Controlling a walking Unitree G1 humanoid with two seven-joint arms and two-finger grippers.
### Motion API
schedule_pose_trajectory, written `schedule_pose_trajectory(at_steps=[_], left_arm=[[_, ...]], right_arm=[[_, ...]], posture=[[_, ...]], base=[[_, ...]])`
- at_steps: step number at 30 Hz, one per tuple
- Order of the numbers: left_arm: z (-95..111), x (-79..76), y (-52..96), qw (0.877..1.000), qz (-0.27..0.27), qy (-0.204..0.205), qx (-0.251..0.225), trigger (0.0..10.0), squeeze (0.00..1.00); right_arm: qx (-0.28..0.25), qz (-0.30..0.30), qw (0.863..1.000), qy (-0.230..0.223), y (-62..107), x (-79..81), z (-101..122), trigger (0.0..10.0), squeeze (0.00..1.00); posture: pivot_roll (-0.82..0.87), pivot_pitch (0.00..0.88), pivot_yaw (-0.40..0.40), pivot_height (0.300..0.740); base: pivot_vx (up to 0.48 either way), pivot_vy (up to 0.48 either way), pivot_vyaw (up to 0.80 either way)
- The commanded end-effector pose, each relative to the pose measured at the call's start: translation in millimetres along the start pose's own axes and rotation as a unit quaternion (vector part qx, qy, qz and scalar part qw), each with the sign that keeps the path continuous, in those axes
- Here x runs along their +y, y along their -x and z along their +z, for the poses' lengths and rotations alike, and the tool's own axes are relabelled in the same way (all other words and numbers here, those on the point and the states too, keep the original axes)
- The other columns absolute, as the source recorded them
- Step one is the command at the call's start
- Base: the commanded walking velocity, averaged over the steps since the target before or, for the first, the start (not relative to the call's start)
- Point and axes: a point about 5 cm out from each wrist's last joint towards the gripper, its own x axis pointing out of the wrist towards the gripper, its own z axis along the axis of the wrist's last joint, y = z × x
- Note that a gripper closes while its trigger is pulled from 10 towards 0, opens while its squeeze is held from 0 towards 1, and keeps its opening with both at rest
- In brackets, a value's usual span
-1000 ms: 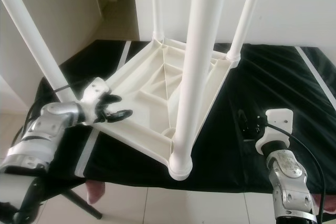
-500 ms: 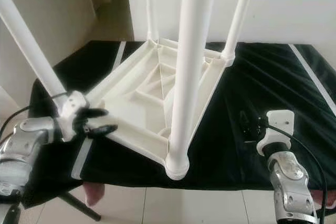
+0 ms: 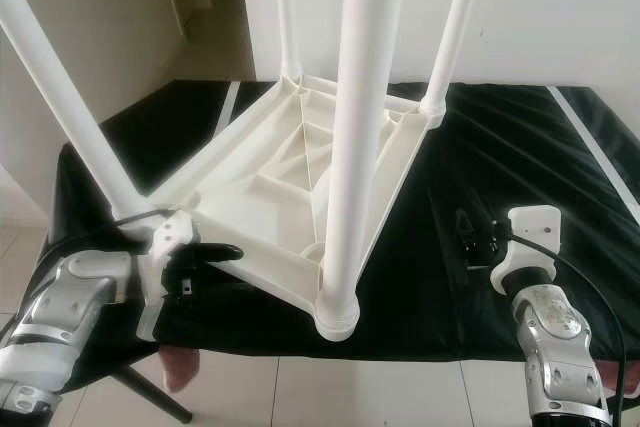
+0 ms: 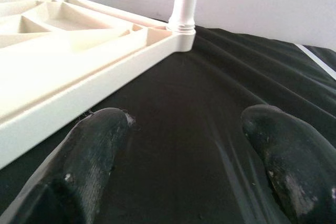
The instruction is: Building children table
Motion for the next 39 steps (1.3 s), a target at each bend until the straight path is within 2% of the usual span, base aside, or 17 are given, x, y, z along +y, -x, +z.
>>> schedule_pose_trajectory(at_steps=[1,2,5,10,17,21,24,26,32,35,39], left_arm=[[-14,2.9,-9.2,0.997,0.055,-0.003,0.049,10.0,0.0],[-14,2.9,-9.2,0.997,0.055,-0.003,0.049,10.0,0.0],[-20,14.2,-11.9,0.987,0.118,-0.036,0.101,10.0,0.0],[-16,20.6,-9.0,0.981,0.15,-0.046,0.113,10.0,0.0],[-14,26.0,-4.9,0.977,0.164,-0.062,0.121,10.0,0.0],[-14,29.1,-3.9,0.976,0.171,-0.053,0.122,10.0,0.0],[-10,39.2,-2.0,0.972,0.201,-0.047,0.115,10.0,0.0],[-13,42.2,-2.6,0.97,0.205,-0.042,0.128,10.0,0.0],[-25,35.9,-5.2,0.968,0.188,-0.038,0.161,10.0,0.0],[-27,39.1,-5.1,0.96,0.227,-0.005,0.163,10.0,0.0],[-26,39.9,-6.6,0.954,0.25,0.0,0.166,10.0,0.0]], right_arm=[[0.007,0.012,1.0,0.002,-3.3,5.0,-1,10.0,0.0],[0.007,0.012,1.0,0.002,-3.3,5.0,-1,10.0,0.0],[0.005,0.014,1.0,0.002,-5.3,6.3,0,10.0,0.0],[0.005,0.015,1.0,0.001,-6.2,7.2,0,10.0,0.0],[0.004,0.018,1.0,0.002,-7.4,9.0,0,10.0,0.0],[0.004,0.019,1.0,0.002,-7.7,9.0,0,10.0,0.0],[0.005,0.019,1.0,0.002,-8.4,9.0,0,10.0,0.0],[0.005,0.021,1.0,0.003,-9.1,10.4,-1,10.0,0.0],[0.005,0.02,1.0,0.003,-10.0,10.6,-1,10.0,0.0],[0.005,0.016,1.0,0.003,-9.3,10.3,-2,10.0,0.0],[0.005,0.015,1.0,0.002,-8.8,10.8,-3,10.0,0.0]], posture=[[-0.01,0.0,-0.014,0.74],[-0.01,0.0,-0.014,0.74],[-0.01,0.0,-0.012,0.74],[-0.01,0.0,-0.013,0.74],[-0.01,0.0,-0.014,0.74],[-0.01,0.0,-0.013,0.74],[-0.01,0.0,-0.015,0.74],[-0.01,0.0,-0.012,0.74],[-0.01,0.0,-0.006,0.74],[-0.01,0.0,0.0,0.74],[-0.01,0.0,0.003,0.74]], base=[[0.0,0.0,0.0],[0.0,0.0,0.0],[0.0,0.0,0.0],[0.0,0.0,0.0],[0.0,0.0,0.0],[0.0,0.0,0.0],[0.0,0.0,0.0],[0.0,0.0,0.0],[0.0,0.0,0.0],[0.0,0.0,0.0],[0.0,0.0,0.0]])
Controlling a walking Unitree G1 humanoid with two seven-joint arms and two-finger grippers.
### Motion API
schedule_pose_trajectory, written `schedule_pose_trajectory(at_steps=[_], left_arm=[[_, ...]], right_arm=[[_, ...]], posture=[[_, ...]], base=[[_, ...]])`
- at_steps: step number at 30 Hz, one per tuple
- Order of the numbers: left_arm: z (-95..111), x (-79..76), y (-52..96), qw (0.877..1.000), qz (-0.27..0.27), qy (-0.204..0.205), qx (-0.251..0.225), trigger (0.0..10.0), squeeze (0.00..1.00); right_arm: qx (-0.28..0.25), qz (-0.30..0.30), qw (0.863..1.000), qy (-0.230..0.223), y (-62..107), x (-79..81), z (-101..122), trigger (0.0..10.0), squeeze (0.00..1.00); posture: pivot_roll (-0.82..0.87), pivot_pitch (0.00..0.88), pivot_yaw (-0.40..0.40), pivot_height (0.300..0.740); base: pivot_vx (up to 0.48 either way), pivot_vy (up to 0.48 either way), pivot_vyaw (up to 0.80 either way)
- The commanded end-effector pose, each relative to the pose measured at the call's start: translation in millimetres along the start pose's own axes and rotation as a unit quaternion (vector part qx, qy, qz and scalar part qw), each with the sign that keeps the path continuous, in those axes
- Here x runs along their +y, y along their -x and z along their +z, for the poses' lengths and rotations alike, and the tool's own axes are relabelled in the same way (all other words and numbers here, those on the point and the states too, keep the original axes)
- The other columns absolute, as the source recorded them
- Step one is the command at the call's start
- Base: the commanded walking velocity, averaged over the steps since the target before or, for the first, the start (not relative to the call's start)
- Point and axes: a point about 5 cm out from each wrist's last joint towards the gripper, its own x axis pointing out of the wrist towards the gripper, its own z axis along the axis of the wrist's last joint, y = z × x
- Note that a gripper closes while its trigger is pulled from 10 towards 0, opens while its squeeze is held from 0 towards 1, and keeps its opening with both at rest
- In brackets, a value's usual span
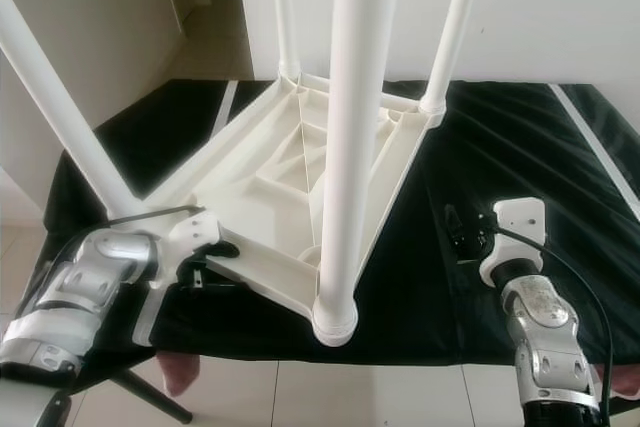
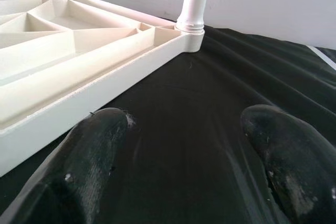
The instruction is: Building children table
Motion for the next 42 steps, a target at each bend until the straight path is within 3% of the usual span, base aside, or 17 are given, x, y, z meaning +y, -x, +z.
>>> schedule_pose_trajectory(at_steps=[1,2,8,15,25,35,39,40,42], left_arm=[[-20,13.2,-1.7,0.975,0.217,0.036,0.037,10.0,0.0],[-20,10.2,-0.8,0.97,0.234,0.063,0.03,10.0,0.0],[-18,1.0,-3.2,0.966,0.244,0.084,0.018,10.0,0.0],[-15,-5.1,-8.2,0.963,0.255,0.087,0.017,10.0,0.0],[3,-30.6,-37.0,0.961,0.262,0.092,-0.003,10.0,0.0],[12,-31.6,-36.2,0.962,0.261,0.073,-0.03,10.0,0.0],[21,-43.7,-34.6,0.974,0.209,0.053,-0.075,10.0,0.0],[30,-57.0,-33.6,0.979,0.163,0.034,-0.116,10.0,0.0],[30,-57.0,-33.6,0.979,0.163,0.034,-0.116,10.0,0.0]], right_arm=[[0.004,-0.002,1.0,-0.003,0.0,1.9,-3,10.0,0.0],[0.003,-0.004,1.0,-0.003,0.5,1.9,-3,10.0,0.0],[0.004,-0.005,1.0,-0.003,1.6,2.4,-4,10.0,0.0],[0.002,0.005,1.0,-0.004,-2.9,8.2,-3,10.0,0.0],[-0.005,0.005,1.0,-0.01,-5.7,14.3,-1,10.0,0.0],[-0.013,-0.002,1.0,-0.021,-1.7,18.7,-1,10.0,0.0],[-0.016,0.0,0.999,-0.029,2.8,22.1,-2,10.0,0.0],[-0.019,0.002,0.999,-0.034,5.2,22.3,-1,10.0,0.0],[-0.019,0.002,0.999,-0.034,5.2,22.3,-1,10.0,0.0]], posture=[[-0.01,0.0,0.003,0.74],[-0.02,0.0,0.007,0.74],[-0.01,0.0,0.004,0.74],[0.01,0.0,-0.012,0.74],[0.01,0.0,0.0,0.74],[0.0,0.0,0.008,0.74],[0.01,0.0,0.0,0.74],[0.01,0.0,-0.004,0.74],[0.01,0.0,-0.004,0.74]], base=[[0.0,0.0,0.0],[0.0,0.0,0.0],[0.0,0.0,0.0],[0.0,0.0,0.0],[0.0,0.0,0.0],[0.0,0.0,0.0],[0.0,0.0,0.0],[0.0,0.0,0.0],[0.0,0.0,0.0]])
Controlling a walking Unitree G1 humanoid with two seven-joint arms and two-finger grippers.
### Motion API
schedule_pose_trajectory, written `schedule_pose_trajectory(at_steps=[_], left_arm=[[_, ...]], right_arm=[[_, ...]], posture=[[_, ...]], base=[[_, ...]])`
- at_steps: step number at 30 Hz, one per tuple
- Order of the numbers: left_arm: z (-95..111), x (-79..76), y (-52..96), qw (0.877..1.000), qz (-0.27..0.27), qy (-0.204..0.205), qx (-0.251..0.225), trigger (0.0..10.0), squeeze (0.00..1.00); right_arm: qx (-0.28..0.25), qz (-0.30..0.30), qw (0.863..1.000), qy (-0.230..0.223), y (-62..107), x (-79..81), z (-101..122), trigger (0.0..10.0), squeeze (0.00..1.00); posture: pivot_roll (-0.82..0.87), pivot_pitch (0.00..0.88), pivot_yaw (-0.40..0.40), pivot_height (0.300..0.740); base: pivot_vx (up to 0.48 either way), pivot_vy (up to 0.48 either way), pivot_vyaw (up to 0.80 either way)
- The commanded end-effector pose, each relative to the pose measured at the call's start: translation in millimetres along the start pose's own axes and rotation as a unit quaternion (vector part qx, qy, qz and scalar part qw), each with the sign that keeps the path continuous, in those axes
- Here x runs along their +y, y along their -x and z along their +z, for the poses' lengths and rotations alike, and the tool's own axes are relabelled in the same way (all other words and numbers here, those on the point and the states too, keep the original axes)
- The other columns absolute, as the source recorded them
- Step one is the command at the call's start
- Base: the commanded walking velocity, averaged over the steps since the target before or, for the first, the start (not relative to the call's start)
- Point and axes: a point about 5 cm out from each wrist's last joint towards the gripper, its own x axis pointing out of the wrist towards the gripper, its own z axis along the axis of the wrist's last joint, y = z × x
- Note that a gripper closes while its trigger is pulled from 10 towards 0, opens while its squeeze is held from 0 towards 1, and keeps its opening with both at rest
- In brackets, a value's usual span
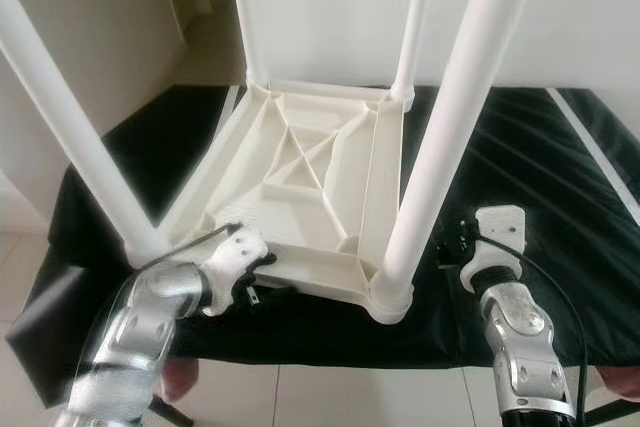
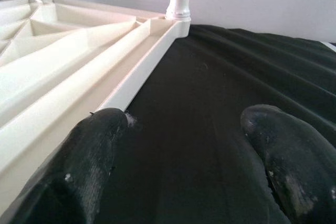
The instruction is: Building children table
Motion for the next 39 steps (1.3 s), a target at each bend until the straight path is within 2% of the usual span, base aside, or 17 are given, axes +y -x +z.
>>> schedule_pose_trajectory(at_steps=[1,3,6,8,9,10,12,13,14,19,22,26,27,31,33,36,39], left_arm=[[5,-10.7,4.1,0.999,-0.007,0.004,-0.04,10.0,0.0],[5,-10.7,4.1,0.999,-0.007,0.004,-0.04,10.0,0.0],[19,-46.9,12.1,0.984,-0.132,0.056,-0.102,10.0,0.0],[21,-52.4,13.3,0.981,-0.149,0.06,-0.109,10.0,0.0],[22,-57.1,14.5,0.978,-0.162,0.066,-0.116,10.0,0.17],[26,-60.3,14.3,0.974,-0.168,0.078,-0.129,10.0,0.25],[31,-63.4,13.9,0.971,-0.167,0.09,-0.145,10.0,0.3],[36,-66.1,12.7,0.968,-0.162,0.103,-0.163,10.0,0.25],[41,-68.9,12.4,0.965,-0.157,0.109,-0.18,10.0,0.0],[52,-69.5,16.3,0.962,-0.135,0.113,-0.207,10.0,0.0],[54,-65.5,17.3,0.966,-0.121,0.102,-0.207,10.0,0.0],[55,-61.9,16.7,0.969,-0.106,0.094,-0.204,10.0,0.0],[60,-58.9,15.8,0.968,-0.101,0.095,-0.207,10.0,0.0],[66,-57.4,14.7,0.969,-0.104,0.085,-0.207,10.0,0.0],[67,-56.9,14.2,0.97,-0.105,0.086,-0.204,10.0,0.0],[72,-53.9,15.0,0.97,-0.099,0.071,-0.212,10.0,0.0],[71,-52.2,13.8,0.971,-0.094,0.067,-0.208,10.0,0.0]], right_arm=[[-0.01,0.002,1.0,-0.012,2.6,2.5,2,10.0,0.0],[-0.01,0.002,1.0,-0.012,2.6,2.5,2,10.0,0.0],[-0.031,-0.026,0.999,-0.022,8.9,0.3,8,10.0,0.0],[-0.034,-0.031,0.999,-0.022,10.4,0.3,9,10.0,0.0],[-0.036,-0.034,0.998,-0.025,12.9,1.6,10,10.0,0.0],[-0.037,-0.032,0.998,-0.028,15.8,3.1,10,10.0,0.0],[-0.039,-0.03,0.998,-0.03,19.3,4.3,11,10.0,0.0],[-0.04,-0.024,0.998,-0.034,24.2,4.4,12,10.0,0.0],[-0.038,-0.007,0.998,-0.042,31.6,3.6,14,10.0,0.0],[-0.023,0.035,0.998,-0.05,53.0,-4.9,17,10.0,0.0],[-0.001,0.05,0.998,-0.026,60.4,-10.1,16,10.0,0.0],[0.013,0.068,0.997,-0.023,65.9,-13.1,15,10.0,0.0],[0.032,0.109,0.993,-0.015,73.6,-15.0,16,10.0,0.0],[0.064,0.182,0.981,-0.002,81.4,-13.0,18,10.0,0.0],[0.071,0.198,0.978,-0.002,82.2,-12.5,19,10.0,0.0],[0.084,0.282,0.956,0.003,83.2,-4.8,27,10.0,0.0],[0.085,0.312,0.946,0.003,79.6,0.8,28,10.0,0.0]], posture=[[0.01,0.0,-0.009,0.74],[0.01,0.0,-0.009,0.74],[0.02,0.0,-0.027,0.74],[0.02,0.0,-0.027,0.74],[0.02,0.0,-0.031,0.74],[0.02,0.0,-0.034,0.74],[0.02,0.0,-0.036,0.74],[0.01,0.0,-0.036,0.74],[0.01,0.0,-0.037,0.74],[0.02,0.0,-0.042,0.74],[0.01,0.0,-0.044,0.74],[0.01,0.0,-0.044,0.74],[0.0,0.0,-0.042,0.74],[0.0,0.0,-0.043,0.74],[0.0,0.0,-0.043,0.74],[0.01,0.0,-0.044,0.74],[0.01,0.0,-0.046,0.74]], base=[[0.0,0.0,0.0],[0.0,0.0,0.0],[0.0,0.0,0.0],[0.0,0.0,0.0],[0.0,0.0,0.0],[0.0,0.0,0.0],[0.0,0.0,0.0],[0.0,0.0,0.0],[0.0,0.0,0.0],[0.0,0.0,0.0],[0.0,0.0,0.0],[0.0,0.0,0.0],[0.0,0.0,0.0],[0.0,0.0,0.0],[0.0,0.0,0.0],[0.0,0.0,0.0],[0.0,0.0,0.0]])
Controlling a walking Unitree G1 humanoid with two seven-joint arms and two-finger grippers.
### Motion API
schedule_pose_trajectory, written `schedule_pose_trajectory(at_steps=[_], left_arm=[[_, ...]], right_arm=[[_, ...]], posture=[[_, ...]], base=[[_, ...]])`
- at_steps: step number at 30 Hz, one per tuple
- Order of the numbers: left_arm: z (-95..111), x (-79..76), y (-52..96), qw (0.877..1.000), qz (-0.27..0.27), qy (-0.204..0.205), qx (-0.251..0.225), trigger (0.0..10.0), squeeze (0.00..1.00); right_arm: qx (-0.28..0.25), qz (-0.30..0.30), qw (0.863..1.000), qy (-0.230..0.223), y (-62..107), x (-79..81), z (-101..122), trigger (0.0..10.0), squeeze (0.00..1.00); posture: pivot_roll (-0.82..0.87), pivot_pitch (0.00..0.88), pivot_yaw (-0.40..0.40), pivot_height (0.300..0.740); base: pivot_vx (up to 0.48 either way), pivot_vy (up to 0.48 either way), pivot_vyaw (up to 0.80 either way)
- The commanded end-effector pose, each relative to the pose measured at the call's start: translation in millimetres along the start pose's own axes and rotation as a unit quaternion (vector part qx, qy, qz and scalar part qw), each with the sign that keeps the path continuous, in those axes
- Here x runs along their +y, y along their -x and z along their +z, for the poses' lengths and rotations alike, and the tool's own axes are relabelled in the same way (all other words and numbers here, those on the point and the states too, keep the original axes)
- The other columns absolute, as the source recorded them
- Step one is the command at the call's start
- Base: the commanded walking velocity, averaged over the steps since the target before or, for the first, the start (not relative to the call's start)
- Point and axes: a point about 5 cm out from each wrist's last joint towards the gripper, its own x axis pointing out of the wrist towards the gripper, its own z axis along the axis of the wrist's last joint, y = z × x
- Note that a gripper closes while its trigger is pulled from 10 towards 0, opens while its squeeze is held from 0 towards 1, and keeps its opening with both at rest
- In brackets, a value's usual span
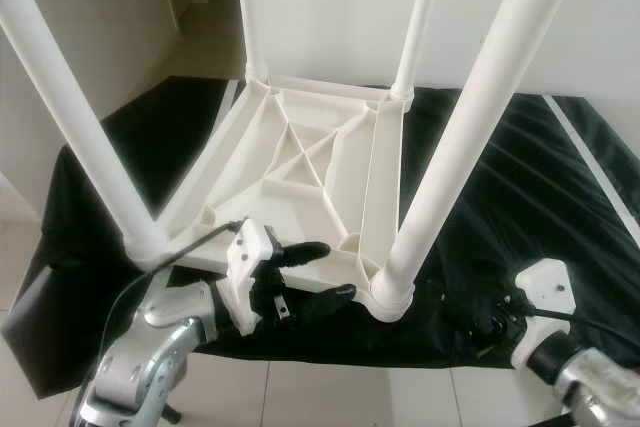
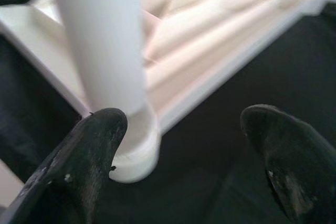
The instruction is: Building children table
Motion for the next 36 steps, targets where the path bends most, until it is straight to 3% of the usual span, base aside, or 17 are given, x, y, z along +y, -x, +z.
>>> schedule_pose_trajectory(at_steps=[1,5,15,22,23,24,25,26,27,36], left_arm=[[2,-0.6,-2.1,1.0,-0.002,-0.014,-0.003,10.0,0.0],[2,0.1,-2.8,1.0,-0.001,-0.021,0.001,10.0,0.0],[2,1.4,-9.6,1.0,0.008,-0.029,0.002,10.0,0.0],[1,3.4,-13.1,0.999,0.007,-0.039,0.003,10.0,0.0],[1,3.6,-13.8,0.999,0.007,-0.041,0.003,10.0,0.0],[1,3.6,-13.8,0.999,0.007,-0.041,0.003,10.0,0.0],[3,5.2,-14.0,0.999,0.007,-0.043,0.002,10.0,0.0],[3,5.2,-14.0,0.999,0.007,-0.043,0.002,10.0,0.0],[4,7.5,-14.6,0.999,0.008,-0.045,0.001,10.0,0.0],[3,8.8,-19.0,0.998,0.002,-0.055,0.0,10.0,0.0]], right_arm=[[0.003,0.036,0.999,-0.009,-7.7,5.8,-1,10.0,0.0],[0.003,0.063,0.998,-0.009,-14.5,8.7,-1,10.0,0.0],[-0.039,0.076,0.996,-0.004,-61.2,7.6,-3,10.0,0.0],[-0.04,0.059,0.997,0.0,-69.8,2.9,-10,9.9,0.0],[-0.038,0.058,0.998,0.001,-70.2,1.6,-12,7.5,0.0],[-0.038,0.058,0.998,0.001,-70.2,1.6,-12,7.5,0.0],[-0.038,0.054,0.998,0.002,-70.3,-1.1,-12,2.4,0.0],[-0.038,0.054,0.998,0.002,-70.3,-1.1,-12,2.4,0.0],[-0.036,0.046,0.998,0.005,-70.5,-5.3,-12,0.0,0.0],[-0.027,0.037,0.999,0.01,-71.0,-11.3,-20,0.0,0.0]], posture=[[0.02,0.0,-0.047,0.74],[0.03,0.0,-0.047,0.74],[0.05,0.0,-0.061,0.74],[0.06,0.0,-0.06,0.74],[0.06,0.0,-0.06,0.74],[0.06,0.0,-0.06,0.74],[0.06,0.0,-0.061,0.74],[0.06,0.0,-0.061,0.74],[0.05,0.0,-0.059,0.74],[0.06,0.0,-0.08,0.74]], base=[[0.0,0.0,0.0],[0.0,0.0,0.0],[0.0,0.0,0.0],[0.0,0.0,0.0],[0.0,0.0,0.0],[0.0,0.0,0.0],[0.0,0.0,0.0],[0.0,0.0,0.0],[0.0,0.0,0.0],[0.0,0.0,0.0]])
